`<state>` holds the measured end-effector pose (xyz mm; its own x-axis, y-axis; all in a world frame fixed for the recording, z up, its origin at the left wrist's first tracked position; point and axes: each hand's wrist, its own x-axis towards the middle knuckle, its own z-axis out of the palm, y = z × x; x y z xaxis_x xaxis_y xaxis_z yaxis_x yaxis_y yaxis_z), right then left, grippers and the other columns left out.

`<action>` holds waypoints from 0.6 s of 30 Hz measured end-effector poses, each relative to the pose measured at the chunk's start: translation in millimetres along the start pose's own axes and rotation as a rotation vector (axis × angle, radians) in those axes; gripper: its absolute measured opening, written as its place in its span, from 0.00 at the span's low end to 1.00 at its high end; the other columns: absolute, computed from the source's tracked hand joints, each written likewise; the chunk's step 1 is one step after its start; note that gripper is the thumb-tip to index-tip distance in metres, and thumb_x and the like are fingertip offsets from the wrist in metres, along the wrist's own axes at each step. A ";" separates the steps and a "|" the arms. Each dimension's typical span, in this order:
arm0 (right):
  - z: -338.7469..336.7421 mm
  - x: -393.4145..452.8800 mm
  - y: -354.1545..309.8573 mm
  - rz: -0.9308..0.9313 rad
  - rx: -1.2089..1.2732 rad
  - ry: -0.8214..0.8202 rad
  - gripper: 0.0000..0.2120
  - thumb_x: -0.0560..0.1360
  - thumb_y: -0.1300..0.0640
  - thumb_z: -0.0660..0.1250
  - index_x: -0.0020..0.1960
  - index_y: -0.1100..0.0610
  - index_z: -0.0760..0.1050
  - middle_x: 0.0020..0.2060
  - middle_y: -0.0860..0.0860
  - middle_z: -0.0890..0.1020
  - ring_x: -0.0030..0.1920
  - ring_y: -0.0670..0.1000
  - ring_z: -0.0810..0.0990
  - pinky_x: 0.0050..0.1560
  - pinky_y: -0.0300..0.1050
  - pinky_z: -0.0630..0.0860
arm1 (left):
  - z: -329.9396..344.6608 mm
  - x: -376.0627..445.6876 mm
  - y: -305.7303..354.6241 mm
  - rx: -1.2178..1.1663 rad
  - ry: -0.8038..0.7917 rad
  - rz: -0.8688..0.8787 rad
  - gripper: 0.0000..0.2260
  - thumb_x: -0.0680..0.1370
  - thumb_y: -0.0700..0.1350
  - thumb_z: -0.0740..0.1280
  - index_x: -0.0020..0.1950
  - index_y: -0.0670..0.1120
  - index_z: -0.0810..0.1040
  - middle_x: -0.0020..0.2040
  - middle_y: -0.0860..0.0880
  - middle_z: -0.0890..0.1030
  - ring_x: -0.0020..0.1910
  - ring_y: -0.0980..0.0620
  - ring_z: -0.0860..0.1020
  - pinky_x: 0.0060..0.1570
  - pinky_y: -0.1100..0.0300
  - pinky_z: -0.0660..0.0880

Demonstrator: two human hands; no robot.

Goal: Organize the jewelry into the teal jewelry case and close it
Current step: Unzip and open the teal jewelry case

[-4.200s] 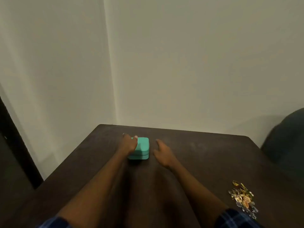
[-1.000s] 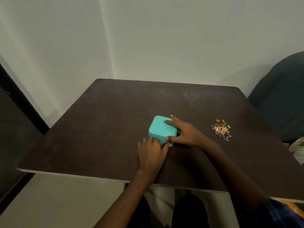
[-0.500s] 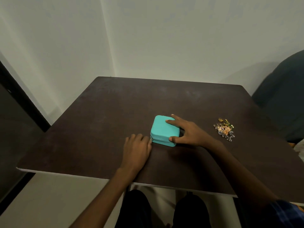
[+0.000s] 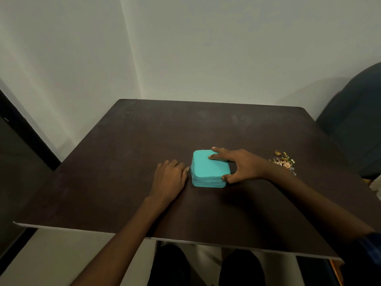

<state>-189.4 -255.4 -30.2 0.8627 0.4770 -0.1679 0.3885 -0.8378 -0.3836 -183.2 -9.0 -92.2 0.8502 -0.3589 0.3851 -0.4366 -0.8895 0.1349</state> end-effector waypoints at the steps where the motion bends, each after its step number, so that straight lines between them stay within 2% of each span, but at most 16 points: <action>1: -0.7 -0.2 0.2 -0.003 -0.002 -0.009 0.34 0.71 0.45 0.67 0.73 0.45 0.59 0.76 0.47 0.54 0.74 0.52 0.57 0.69 0.47 0.59 | 0.5 4.5 0.2 -0.005 -0.004 -0.008 0.12 0.79 0.47 0.59 0.44 0.44 0.79 0.43 0.45 0.80 0.42 0.45 0.76 0.42 0.54 0.66; 4: -0.7 -0.7 -0.5 0.000 -0.006 -0.010 0.34 0.70 0.44 0.66 0.73 0.45 0.59 0.76 0.46 0.53 0.74 0.51 0.58 0.68 0.44 0.59 | 4.4 19.7 -0.9 -0.031 0.009 -0.042 0.13 0.80 0.48 0.57 0.45 0.44 0.79 0.45 0.45 0.80 0.45 0.45 0.76 0.42 0.56 0.63; 6: 1.1 -1.6 -1.6 0.007 -0.004 -0.006 0.35 0.69 0.42 0.65 0.74 0.44 0.57 0.76 0.46 0.52 0.74 0.51 0.58 0.67 0.44 0.58 | 7.5 27.0 -1.6 -0.034 0.010 -0.060 0.14 0.80 0.49 0.57 0.45 0.44 0.79 0.45 0.45 0.80 0.45 0.44 0.76 0.42 0.55 0.65; 10: 5.5 -1.8 -1.7 0.020 -0.024 -0.023 0.37 0.71 0.43 0.69 0.74 0.42 0.53 0.77 0.45 0.48 0.75 0.49 0.51 0.71 0.46 0.54 | 13.2 37.0 -0.7 -0.053 -0.030 -0.101 0.13 0.79 0.50 0.57 0.46 0.45 0.79 0.45 0.46 0.79 0.45 0.45 0.75 0.42 0.55 0.67; 12: 6.9 -1.4 -2.9 0.031 -0.018 -0.028 0.39 0.70 0.40 0.69 0.74 0.41 0.52 0.77 0.43 0.46 0.76 0.49 0.49 0.72 0.47 0.54 | 13.9 35.4 -3.7 -0.178 -0.040 -0.097 0.10 0.78 0.48 0.60 0.54 0.47 0.77 0.52 0.47 0.79 0.52 0.46 0.75 0.47 0.55 0.68; 13: 7.4 -1.3 -3.3 0.037 -0.009 -0.024 0.40 0.69 0.40 0.69 0.74 0.40 0.52 0.76 0.43 0.46 0.76 0.49 0.49 0.72 0.48 0.54 | 12.6 33.3 -6.2 -0.301 -0.064 -0.064 0.13 0.76 0.46 0.62 0.61 0.49 0.74 0.59 0.49 0.77 0.59 0.49 0.73 0.55 0.55 0.69; 15: 9.9 -2.1 -3.4 0.063 0.040 0.004 0.40 0.69 0.41 0.71 0.74 0.40 0.53 0.76 0.43 0.45 0.75 0.48 0.51 0.72 0.46 0.56 | 7.2 28.2 -13.6 -0.554 -0.147 0.088 0.26 0.73 0.43 0.65 0.71 0.52 0.65 0.70 0.54 0.68 0.69 0.57 0.63 0.68 0.58 0.62; 18: 19.9 -5.3 -6.5 0.133 0.210 0.092 0.47 0.66 0.44 0.74 0.75 0.43 0.48 0.77 0.44 0.47 0.74 0.48 0.56 0.70 0.43 0.60 | -5.7 22.9 -19.6 -0.637 -0.271 0.254 0.35 0.70 0.53 0.67 0.74 0.57 0.55 0.74 0.60 0.57 0.73 0.63 0.55 0.71 0.64 0.55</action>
<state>-203.0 -247.2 -45.0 0.9314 0.3319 -0.1495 0.2024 -0.8134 -0.5453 -156.9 1.9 -80.8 0.7067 -0.6630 0.2469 -0.6460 -0.4624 0.6073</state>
